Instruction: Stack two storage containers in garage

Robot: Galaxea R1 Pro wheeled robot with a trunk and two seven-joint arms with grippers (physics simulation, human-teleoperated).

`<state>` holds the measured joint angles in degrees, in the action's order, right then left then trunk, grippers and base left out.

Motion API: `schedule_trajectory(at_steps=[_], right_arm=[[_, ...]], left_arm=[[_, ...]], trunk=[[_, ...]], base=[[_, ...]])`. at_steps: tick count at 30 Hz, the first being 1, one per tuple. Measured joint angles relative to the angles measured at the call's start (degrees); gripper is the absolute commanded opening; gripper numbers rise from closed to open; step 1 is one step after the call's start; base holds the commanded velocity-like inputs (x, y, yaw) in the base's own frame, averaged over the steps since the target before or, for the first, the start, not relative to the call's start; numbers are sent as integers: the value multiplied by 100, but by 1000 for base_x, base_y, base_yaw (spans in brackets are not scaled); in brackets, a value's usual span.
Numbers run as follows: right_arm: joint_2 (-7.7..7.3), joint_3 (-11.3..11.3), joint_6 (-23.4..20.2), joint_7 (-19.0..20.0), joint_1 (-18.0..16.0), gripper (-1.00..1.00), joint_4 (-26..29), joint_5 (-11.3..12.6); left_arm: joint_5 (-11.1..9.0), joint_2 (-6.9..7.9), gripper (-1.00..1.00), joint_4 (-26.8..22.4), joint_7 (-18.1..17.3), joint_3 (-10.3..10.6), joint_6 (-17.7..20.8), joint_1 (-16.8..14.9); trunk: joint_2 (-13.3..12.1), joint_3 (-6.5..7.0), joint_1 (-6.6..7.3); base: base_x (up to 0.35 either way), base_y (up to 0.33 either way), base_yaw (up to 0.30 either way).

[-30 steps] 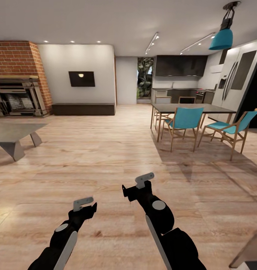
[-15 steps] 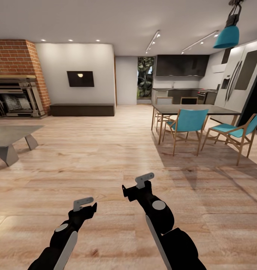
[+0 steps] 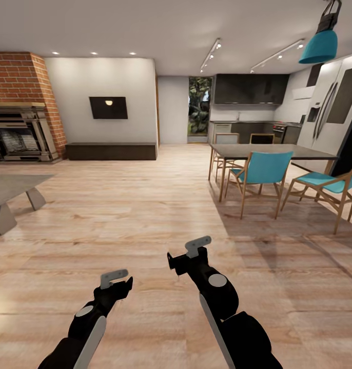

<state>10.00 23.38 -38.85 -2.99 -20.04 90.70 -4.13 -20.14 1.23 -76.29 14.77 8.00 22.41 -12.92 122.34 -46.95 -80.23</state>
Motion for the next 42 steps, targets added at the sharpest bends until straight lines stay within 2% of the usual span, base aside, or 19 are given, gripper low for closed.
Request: schedule_trajectory(at_steps=[29, 42], right_arm=[[0, 0, 0, 0, 0, 100, 0, 0], [0, 0, 0, 0, 0, 100, 0, 0]], left_arm=[[1, 0, 100, 0, 0, 0, 0, 0], [1, 0, 100, 0, 0, 0, 0, 0]], trunk=[[0, 0, 0], [0, 0, 0]], base=[[338, 0, 0], [338, 72, 0]])
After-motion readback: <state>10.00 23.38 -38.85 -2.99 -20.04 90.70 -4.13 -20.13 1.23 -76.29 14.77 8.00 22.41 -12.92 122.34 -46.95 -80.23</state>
